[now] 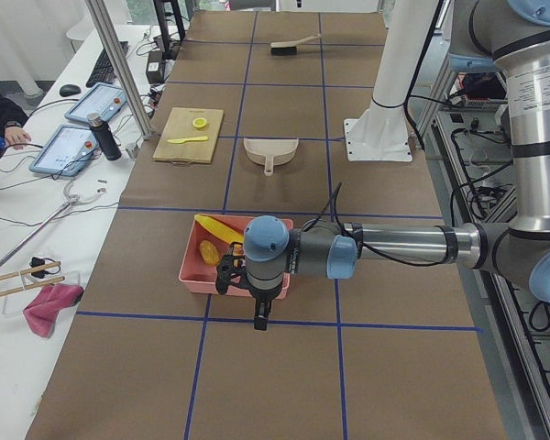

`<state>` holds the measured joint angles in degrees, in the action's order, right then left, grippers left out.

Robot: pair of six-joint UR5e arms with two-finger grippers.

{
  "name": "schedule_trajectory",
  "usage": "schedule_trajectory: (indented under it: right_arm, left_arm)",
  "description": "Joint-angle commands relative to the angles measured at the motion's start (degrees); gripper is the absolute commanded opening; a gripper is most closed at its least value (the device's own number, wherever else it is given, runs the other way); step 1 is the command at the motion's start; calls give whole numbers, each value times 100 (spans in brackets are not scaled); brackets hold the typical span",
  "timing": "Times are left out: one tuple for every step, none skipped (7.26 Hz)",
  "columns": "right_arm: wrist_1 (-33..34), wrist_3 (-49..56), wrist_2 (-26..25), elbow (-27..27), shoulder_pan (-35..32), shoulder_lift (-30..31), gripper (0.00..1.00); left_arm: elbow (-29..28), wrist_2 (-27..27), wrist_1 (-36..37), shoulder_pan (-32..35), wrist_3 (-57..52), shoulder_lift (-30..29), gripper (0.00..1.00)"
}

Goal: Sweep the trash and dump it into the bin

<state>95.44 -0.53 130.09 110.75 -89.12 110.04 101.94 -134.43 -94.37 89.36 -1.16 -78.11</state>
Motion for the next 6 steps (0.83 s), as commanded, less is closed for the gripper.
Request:
schedule_trajectory:
  right_arm:
    - [-34,-9,8,8,0,0,100]
    - [-25,0,8,-1,9,0,100]
    - [-34,0,16,8,9,-9,100]
    - [-34,0,69,25,9,-26,100]
    - [-34,0,95,26,9,-44,100]
    - [-34,0,104,26,9,-87,100]
  left_arm:
    - [-112,14,7,-6,2,24,98]
    - [-182,14,24,-6,2,24,98]
    - [-227,14,24,-6,2,24,98]
    - [-227,14,16,-15,2,24,98]
    - [-218,5,7,-15,2,24,98]
    - [-201,5,7,-15,2,24,98]
